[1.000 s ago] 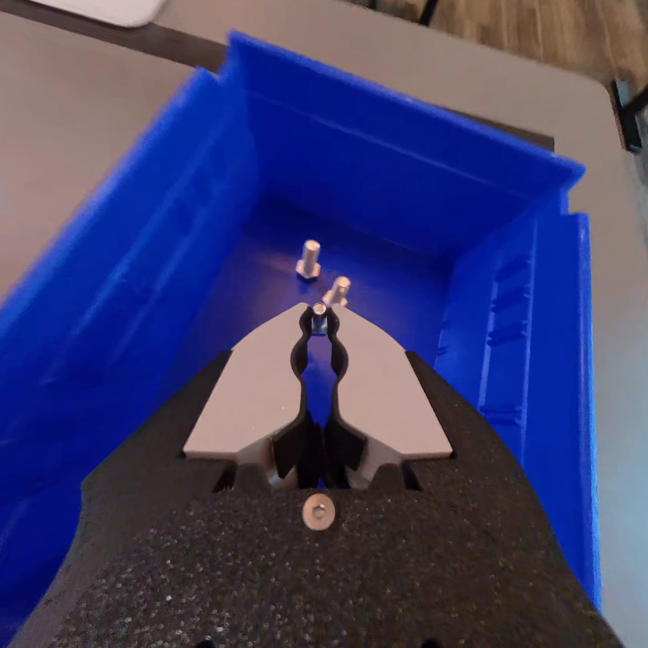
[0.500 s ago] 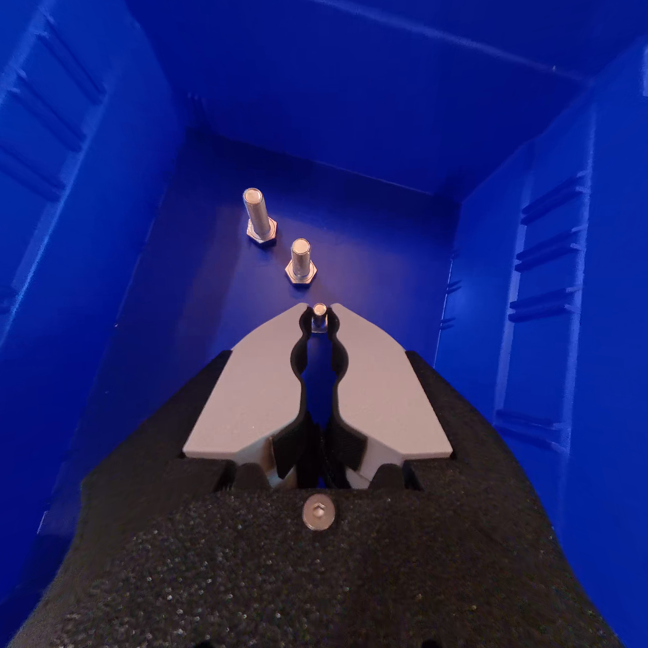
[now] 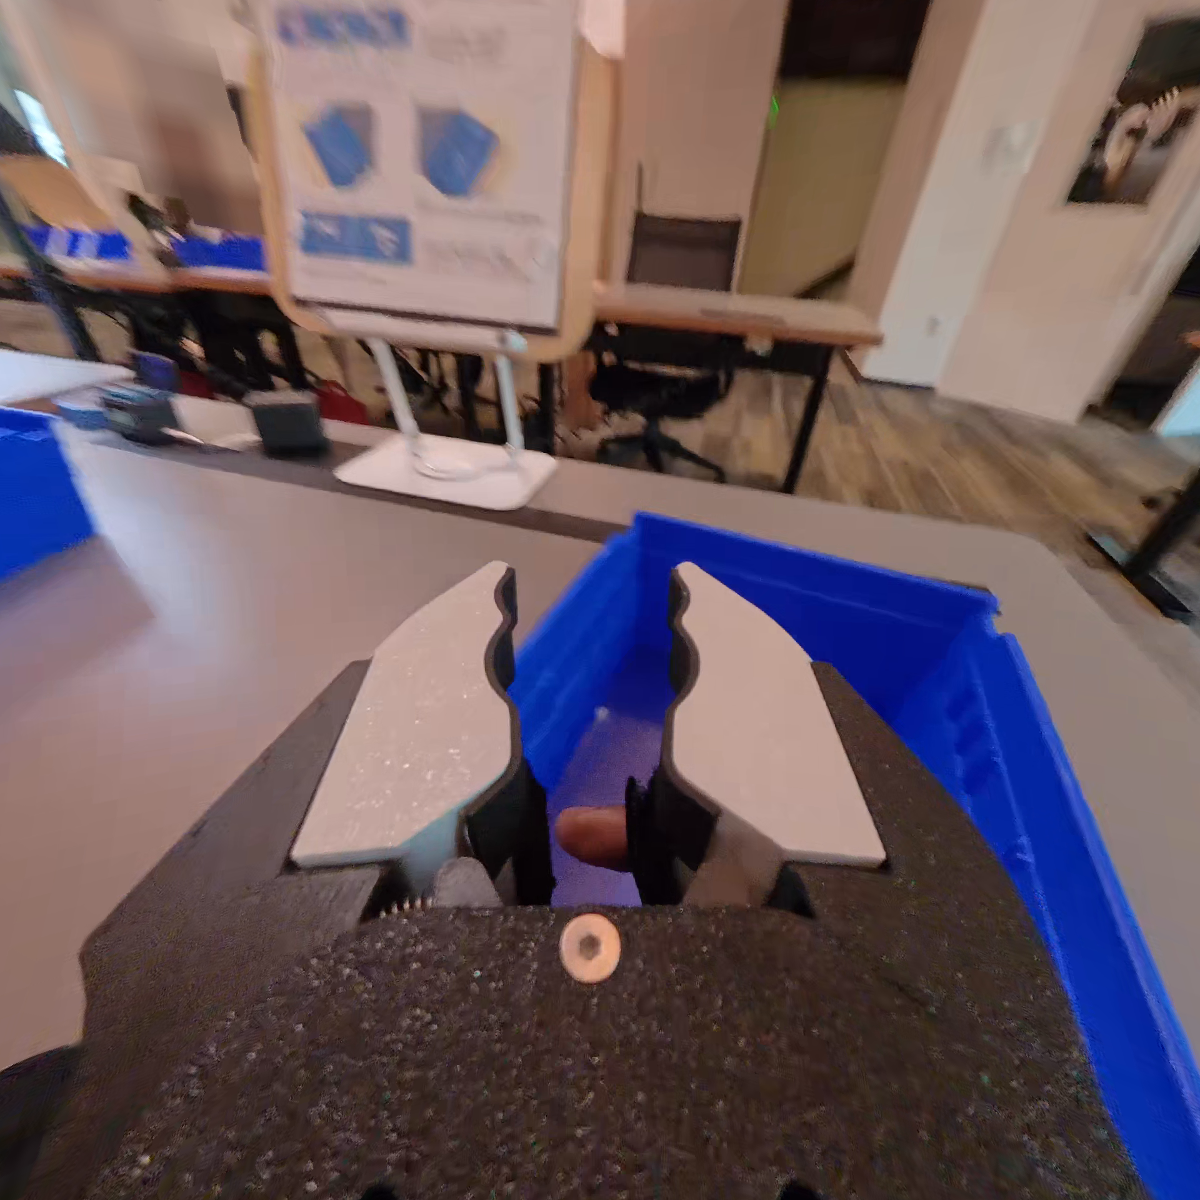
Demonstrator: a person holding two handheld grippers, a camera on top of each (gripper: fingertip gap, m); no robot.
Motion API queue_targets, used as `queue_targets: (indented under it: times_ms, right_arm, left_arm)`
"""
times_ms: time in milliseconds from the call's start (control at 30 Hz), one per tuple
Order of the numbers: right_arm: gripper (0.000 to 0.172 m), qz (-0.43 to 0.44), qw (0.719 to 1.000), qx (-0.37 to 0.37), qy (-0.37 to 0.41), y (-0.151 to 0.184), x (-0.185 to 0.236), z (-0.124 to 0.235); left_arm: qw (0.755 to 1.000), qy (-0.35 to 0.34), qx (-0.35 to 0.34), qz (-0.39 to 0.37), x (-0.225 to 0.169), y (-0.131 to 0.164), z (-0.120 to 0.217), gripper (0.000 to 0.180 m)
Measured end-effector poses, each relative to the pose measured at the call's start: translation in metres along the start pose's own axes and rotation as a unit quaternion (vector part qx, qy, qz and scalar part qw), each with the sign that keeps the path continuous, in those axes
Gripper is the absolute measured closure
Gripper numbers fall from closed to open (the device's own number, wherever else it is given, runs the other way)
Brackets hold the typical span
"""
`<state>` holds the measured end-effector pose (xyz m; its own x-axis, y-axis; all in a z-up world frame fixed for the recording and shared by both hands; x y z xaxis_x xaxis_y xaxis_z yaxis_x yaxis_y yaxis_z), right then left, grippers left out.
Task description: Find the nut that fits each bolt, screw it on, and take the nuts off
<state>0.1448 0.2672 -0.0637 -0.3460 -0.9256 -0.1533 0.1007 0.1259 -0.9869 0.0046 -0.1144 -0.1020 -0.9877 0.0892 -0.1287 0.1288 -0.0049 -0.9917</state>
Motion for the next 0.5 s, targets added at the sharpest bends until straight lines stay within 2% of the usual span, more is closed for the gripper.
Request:
queue_targets:
  times_ms: [167,267,400,500]
  right_arm:
    - [0.127,0.030,0.998,-0.029,-0.044,-0.013,0.038,0.037]
    - [0.127,0.064,0.997,-0.030,-0.036,-0.017,0.048,0.049]
    - [0.127,0.098,0.994,-0.037,-0.035,-0.024,0.058,0.058]
    - [0.128,0.109,0.992,-0.045,-0.042,-0.029,0.064,0.061]
  left_arm:
    - [0.998,-0.067,0.000,-0.009,0.022,-0.031,0.030,0.131]
    - [0.991,-0.130,0.021,-0.022,0.049,-0.056,0.058,0.133]
    - [0.966,-0.232,0.111,-0.003,0.109,-0.073,0.091,0.135]
    - [0.934,-0.292,0.204,0.029,0.159,-0.069,0.104,0.136]
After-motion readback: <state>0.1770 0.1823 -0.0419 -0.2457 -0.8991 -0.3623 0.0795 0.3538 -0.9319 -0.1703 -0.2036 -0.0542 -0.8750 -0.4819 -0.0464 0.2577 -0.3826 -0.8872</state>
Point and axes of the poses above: each gripper's, where its closed fingertips meet, z back along the fingers, y out of its underside, x = y × z across the jaws, the point moved 8 cm from there along z, back along the fingers, and after that the axes turned 6 degrees about z, right-handed, at the moved point
